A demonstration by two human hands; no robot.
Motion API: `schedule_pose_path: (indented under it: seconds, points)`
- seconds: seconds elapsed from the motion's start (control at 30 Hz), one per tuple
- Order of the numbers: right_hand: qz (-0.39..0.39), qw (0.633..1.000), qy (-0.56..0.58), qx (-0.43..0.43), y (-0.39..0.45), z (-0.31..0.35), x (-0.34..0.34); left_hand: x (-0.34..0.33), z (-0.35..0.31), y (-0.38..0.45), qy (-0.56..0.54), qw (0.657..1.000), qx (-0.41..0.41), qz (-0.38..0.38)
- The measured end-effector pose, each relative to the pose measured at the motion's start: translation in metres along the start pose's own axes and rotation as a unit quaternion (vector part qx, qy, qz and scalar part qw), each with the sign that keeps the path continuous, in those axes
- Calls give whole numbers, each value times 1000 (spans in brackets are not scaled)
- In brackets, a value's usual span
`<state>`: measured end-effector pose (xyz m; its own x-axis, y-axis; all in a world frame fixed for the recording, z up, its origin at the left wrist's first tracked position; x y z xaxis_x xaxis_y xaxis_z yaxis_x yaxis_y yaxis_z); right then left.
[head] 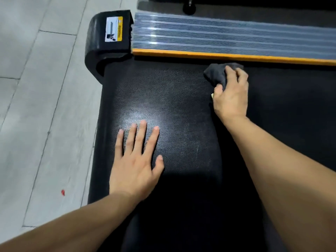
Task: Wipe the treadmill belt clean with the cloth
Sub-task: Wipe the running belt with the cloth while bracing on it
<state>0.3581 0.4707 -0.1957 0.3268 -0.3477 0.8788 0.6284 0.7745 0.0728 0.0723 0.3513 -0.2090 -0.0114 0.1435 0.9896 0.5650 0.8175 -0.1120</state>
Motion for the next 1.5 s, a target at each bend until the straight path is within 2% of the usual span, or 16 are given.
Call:
schedule_pose_path:
  seconds: [0.1,0.2,0.33,0.4,0.47,0.57,0.63,0.77,0.93,1.0,1.07,1.23,1.3,1.4,1.5]
  points:
    - [-4,999,29,-39,-10,18,-8,0,1,1,-8,1000,-4,-6]
    - [19,998,47,41,-41,71,-35,-1,2,0,-11,1000,-7,-15]
    - [106,983,33,143,-73,131,-60,1,2,-2,-7,999,-11,-30]
    - [121,980,16,160,-65,120,-53,3,2,-4,-8,999,-21,-32]
    - [99,983,0,155,-48,86,-37,4,6,-6,-13,999,-28,-33]
    - [19,999,8,41,-13,12,-1,4,4,-7,-21,999,-27,-37]
    - [15,1000,8,-14,-3,-16,11,3,2,-6,-25,998,-23,-49]
    - [11,1000,-1,-2,-15,10,-3,2,4,-7,-29,997,-31,-58]
    - [109,978,23,175,-85,99,-47,4,6,-9,-23,996,-29,-75]
    - [128,968,25,214,-98,106,-48,5,6,-9,-21,996,-29,-80]
    - [118,973,17,196,-90,84,-38,5,6,-10,-26,996,-31,-84]
    - [23,1000,5,1,-50,-14,14,5,1,-10,-38,994,-28,-96]
    - [24,999,4,-36,-51,-31,25,4,0,-9,-41,994,-27,-102]
    - [33,999,-7,2,-77,-6,12,3,-1,-9,-38,994,-23,-104]
    - [92,989,2,119,-128,52,-18,4,0,-9,-32,994,-22,-99]
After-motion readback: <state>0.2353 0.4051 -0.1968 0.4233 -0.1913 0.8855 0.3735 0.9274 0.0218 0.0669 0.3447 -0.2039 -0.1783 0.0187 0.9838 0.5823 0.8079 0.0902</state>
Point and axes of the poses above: each hand's wrist, its own y-axis towards the middle knuckle, its own x-axis out of the back of the hand, z = x × y, the point moved 3 cm from there along y, towards the middle knuckle, and after that the axes turned 14 degrees about -x, right-handed, at the moved point
